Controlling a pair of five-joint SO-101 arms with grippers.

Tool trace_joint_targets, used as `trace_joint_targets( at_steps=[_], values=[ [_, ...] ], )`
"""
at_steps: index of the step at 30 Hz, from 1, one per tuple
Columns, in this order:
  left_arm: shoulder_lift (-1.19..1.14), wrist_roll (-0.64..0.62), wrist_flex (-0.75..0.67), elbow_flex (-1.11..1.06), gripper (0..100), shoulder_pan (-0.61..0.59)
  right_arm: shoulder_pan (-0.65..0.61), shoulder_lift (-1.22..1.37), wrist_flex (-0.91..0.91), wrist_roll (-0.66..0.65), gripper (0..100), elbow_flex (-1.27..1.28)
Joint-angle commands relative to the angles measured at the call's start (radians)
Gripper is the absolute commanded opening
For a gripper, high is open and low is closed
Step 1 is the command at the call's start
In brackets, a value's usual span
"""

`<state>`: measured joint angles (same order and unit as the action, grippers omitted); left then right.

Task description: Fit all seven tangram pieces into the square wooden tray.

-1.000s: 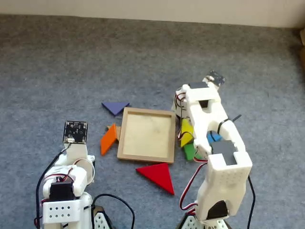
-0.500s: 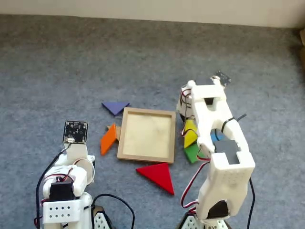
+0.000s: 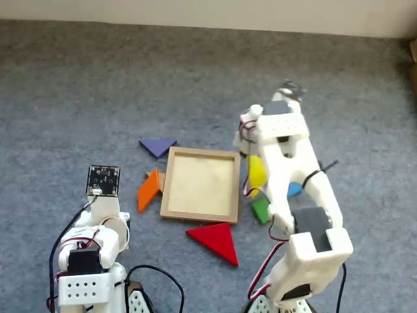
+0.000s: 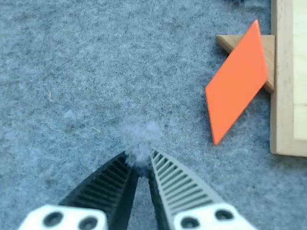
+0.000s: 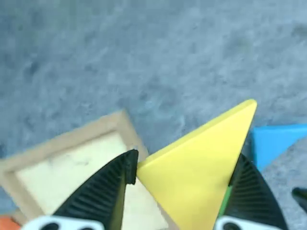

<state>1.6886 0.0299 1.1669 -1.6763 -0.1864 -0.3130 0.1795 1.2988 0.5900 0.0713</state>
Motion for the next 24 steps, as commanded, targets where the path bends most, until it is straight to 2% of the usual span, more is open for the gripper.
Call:
trace_joint_targets(
  at_steps=[1,8,11,17,24],
  values=[
    [0.010,-0.003,0.003,-0.027,0,0.005,-0.070,-0.071,0.021,-0.069,22.1,-0.045],
    [0.010,-0.003,0.003,-0.027,0,0.005,-0.193,-0.070,0.008,-0.209,22.1,0.022],
    [0.010,-0.003,0.003,-0.027,0,0.005,-0.240,-0.070,-0.059,-0.250,22.1,0.085],
    [0.010,-0.003,0.003,-0.027,0,0.005,-0.292,-0.070,-0.208,-0.258,22.1,0.206],
    [0.010,-0.003,0.003,-0.027,0,0.005,-0.305,-0.070,-0.219,-0.258,22.4,0.217]
  ],
)
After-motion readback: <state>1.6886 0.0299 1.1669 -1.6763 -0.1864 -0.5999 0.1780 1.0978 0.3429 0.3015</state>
